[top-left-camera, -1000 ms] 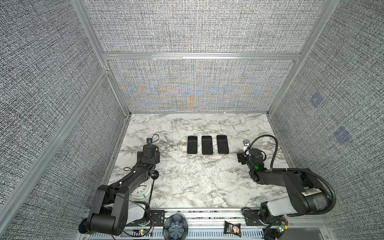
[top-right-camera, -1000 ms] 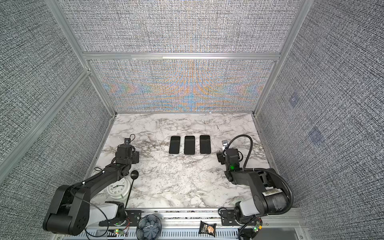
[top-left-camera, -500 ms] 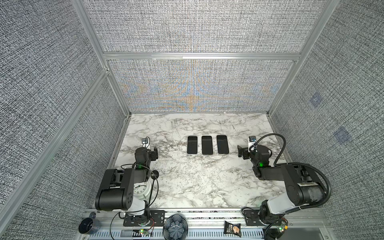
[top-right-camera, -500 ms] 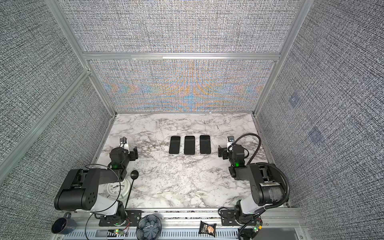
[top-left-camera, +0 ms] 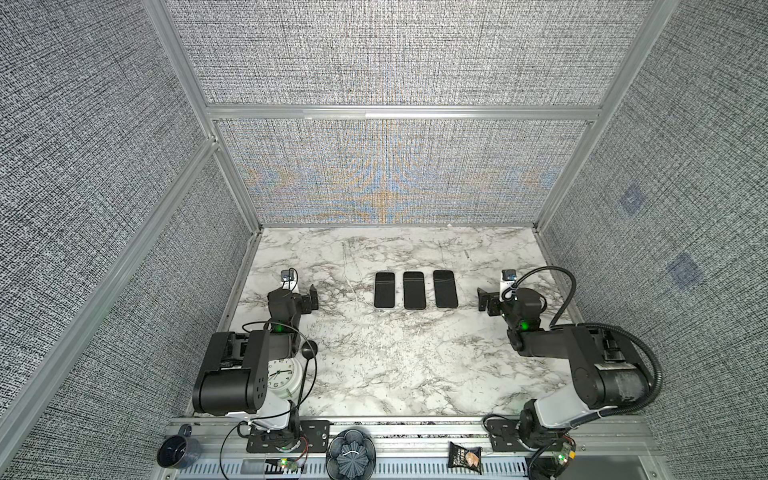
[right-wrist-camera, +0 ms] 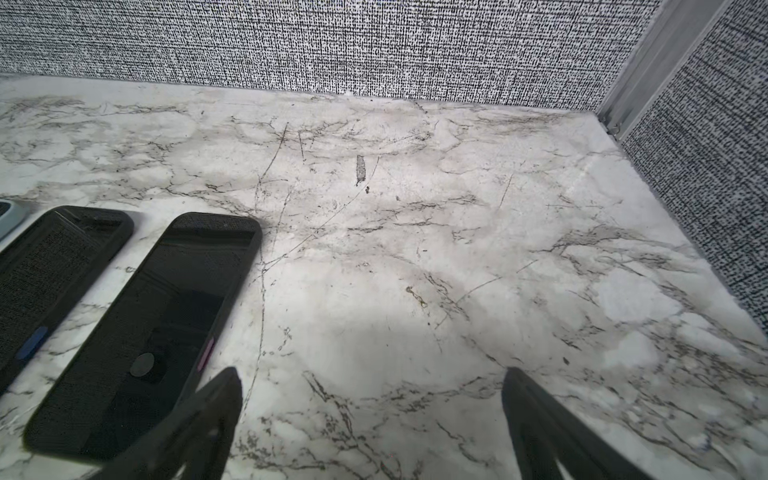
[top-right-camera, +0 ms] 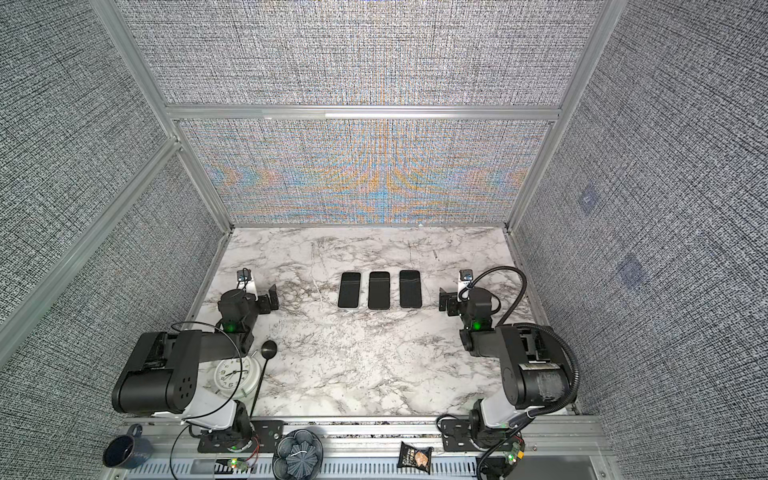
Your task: Put the phone into the phone case
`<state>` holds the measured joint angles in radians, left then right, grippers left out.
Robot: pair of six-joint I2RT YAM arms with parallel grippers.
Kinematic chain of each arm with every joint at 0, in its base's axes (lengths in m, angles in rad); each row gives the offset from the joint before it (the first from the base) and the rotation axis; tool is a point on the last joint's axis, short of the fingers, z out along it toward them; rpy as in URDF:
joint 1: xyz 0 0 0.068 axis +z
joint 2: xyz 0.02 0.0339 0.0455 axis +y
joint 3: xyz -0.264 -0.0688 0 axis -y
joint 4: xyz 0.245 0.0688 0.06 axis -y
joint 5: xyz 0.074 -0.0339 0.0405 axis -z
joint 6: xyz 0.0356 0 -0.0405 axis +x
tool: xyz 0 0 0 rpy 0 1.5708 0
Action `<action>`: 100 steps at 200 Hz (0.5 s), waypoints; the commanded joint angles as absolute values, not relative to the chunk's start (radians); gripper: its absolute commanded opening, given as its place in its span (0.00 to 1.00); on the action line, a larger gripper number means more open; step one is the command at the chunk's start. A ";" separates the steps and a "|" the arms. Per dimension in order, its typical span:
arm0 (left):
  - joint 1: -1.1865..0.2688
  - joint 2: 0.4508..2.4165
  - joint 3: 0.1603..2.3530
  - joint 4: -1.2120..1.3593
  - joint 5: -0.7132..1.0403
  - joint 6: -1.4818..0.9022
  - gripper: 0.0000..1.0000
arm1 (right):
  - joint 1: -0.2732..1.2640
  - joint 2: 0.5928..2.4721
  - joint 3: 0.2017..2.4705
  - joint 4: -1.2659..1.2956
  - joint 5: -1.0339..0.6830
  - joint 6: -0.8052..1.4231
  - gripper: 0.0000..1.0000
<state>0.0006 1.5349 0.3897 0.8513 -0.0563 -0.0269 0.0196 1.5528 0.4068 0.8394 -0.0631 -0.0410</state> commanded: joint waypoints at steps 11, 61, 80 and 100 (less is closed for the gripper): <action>0.002 1.534 0.389 0.869 -0.056 -0.031 0.99 | 0.018 1.554 0.415 0.836 -0.081 -0.034 0.99; 0.001 1.536 0.391 0.867 -0.056 -0.031 0.99 | 0.019 1.560 0.425 0.822 -0.097 -0.047 0.99; 0.002 1.534 0.390 0.867 -0.056 -0.031 0.99 | 0.021 1.560 0.425 0.822 -0.096 -0.047 0.99; 0.002 1.530 0.385 0.873 -0.056 -0.031 0.99 | 0.020 1.560 0.426 0.822 -0.099 -0.043 0.99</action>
<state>0.0006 1.5349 0.3885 0.8513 -0.0563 -0.0280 0.0189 1.5600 0.4194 0.8112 -0.0906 -0.0410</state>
